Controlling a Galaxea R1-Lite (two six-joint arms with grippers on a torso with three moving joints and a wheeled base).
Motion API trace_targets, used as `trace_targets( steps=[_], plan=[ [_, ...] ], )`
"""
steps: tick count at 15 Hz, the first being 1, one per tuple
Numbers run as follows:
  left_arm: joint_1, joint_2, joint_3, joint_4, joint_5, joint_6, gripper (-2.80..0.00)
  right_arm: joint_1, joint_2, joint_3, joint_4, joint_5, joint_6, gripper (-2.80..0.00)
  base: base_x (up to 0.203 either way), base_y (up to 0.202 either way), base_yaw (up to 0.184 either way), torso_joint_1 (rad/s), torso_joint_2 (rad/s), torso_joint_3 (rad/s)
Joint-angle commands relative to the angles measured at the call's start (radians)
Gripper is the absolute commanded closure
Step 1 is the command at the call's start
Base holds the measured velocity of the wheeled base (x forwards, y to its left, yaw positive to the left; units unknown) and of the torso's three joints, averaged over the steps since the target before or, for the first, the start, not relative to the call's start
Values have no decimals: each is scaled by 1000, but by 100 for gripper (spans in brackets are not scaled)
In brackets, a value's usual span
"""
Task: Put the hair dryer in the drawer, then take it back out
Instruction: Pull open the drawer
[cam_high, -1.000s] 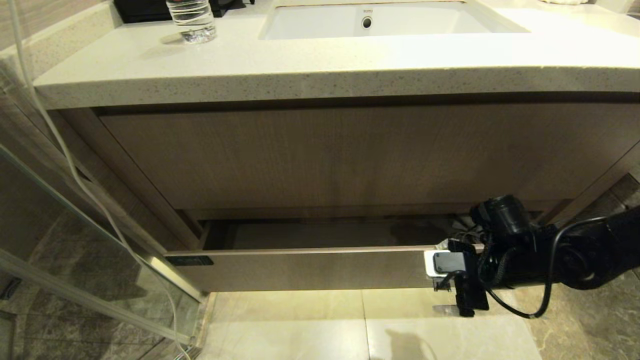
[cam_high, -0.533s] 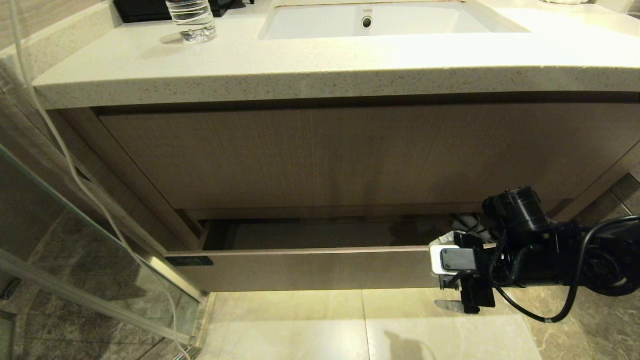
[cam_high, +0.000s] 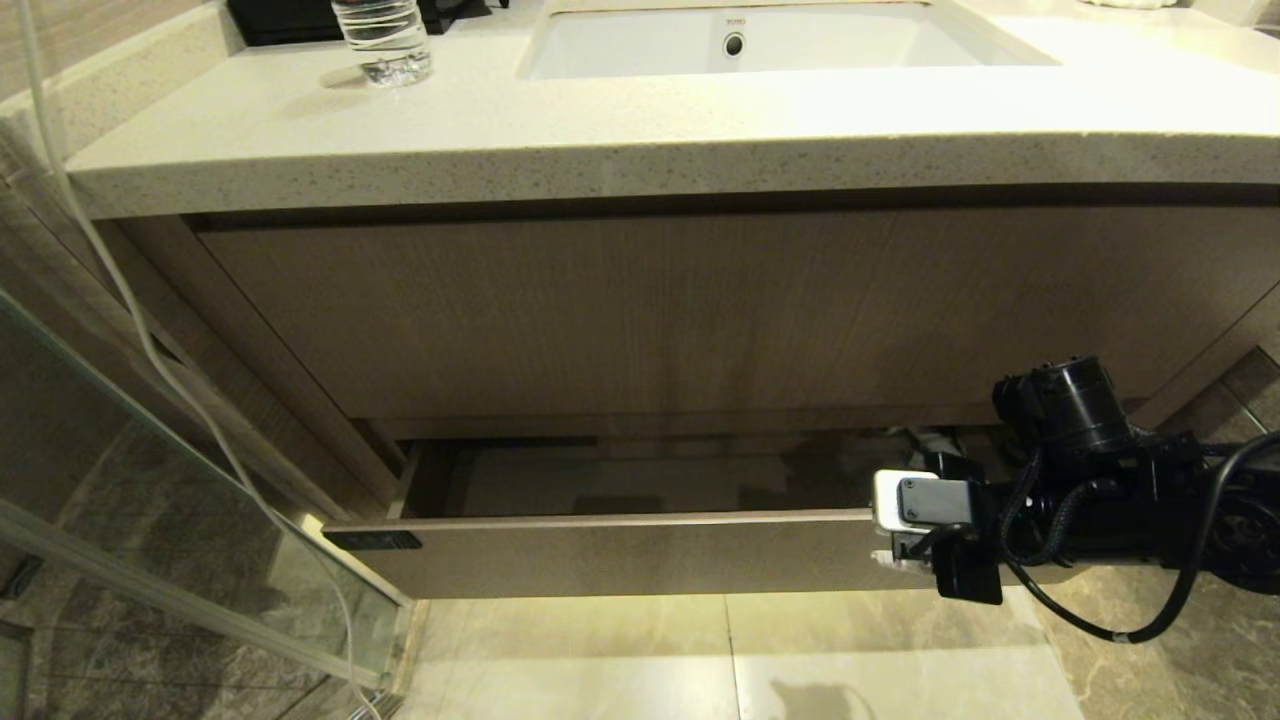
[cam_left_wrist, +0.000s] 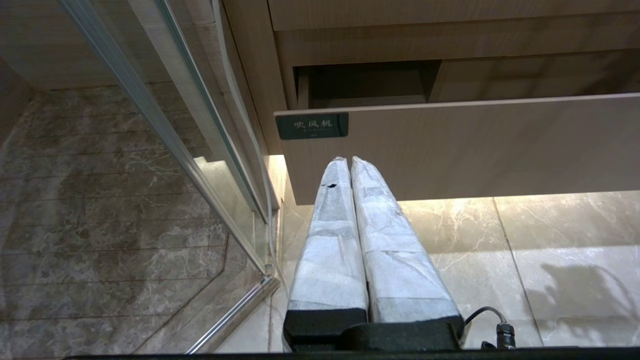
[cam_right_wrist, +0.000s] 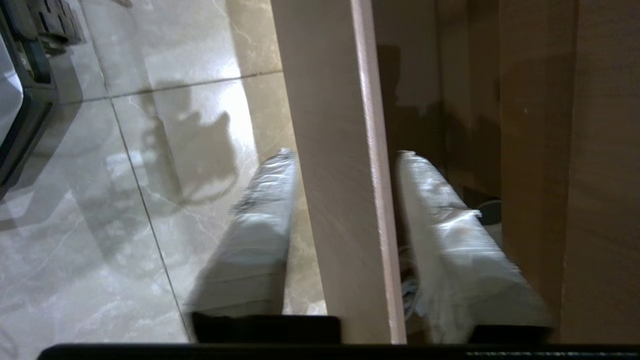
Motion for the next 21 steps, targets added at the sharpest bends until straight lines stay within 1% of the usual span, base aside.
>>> trace_targets(
  steps=[1,2,3,5,7,9,11,14,21],
  plan=[
    [0,0,0,0,1,1,0,-3,-20,4,1,-33,15,0,0,0,0,0,0,0],
    [0,0,0,0,1,1,0,-3,-26,9,4,-53,54,0,0,0,0,0,0,0],
    [0,0,0,0,1,1,0,-3,-28,9,19,-97,98,0,0,0,0,0,0,0],
    [0,0,0,0,1,1,0,-13,-22,4,58,-213,157,0,0,0,0,0,0,0],
    [0,0,0,0,1,1,0,-23,23,-10,62,-288,230,0,0,0,0,0,0,0],
    [0,0,0,0,1,1,0,-41,73,-26,54,-386,287,0,0,0,0,0,0,0],
    [0,1,0,0,1,1,0,-108,114,-61,57,-409,298,0,0,0,0,0,0,0],
    [0,0,0,0,1,1,0,-245,140,-70,68,-448,298,0,0,0,0,0,0,0],
    [0,0,0,0,1,1,0,-500,53,-2,101,-453,292,0,0,0,0,0,0,0]
  ],
)
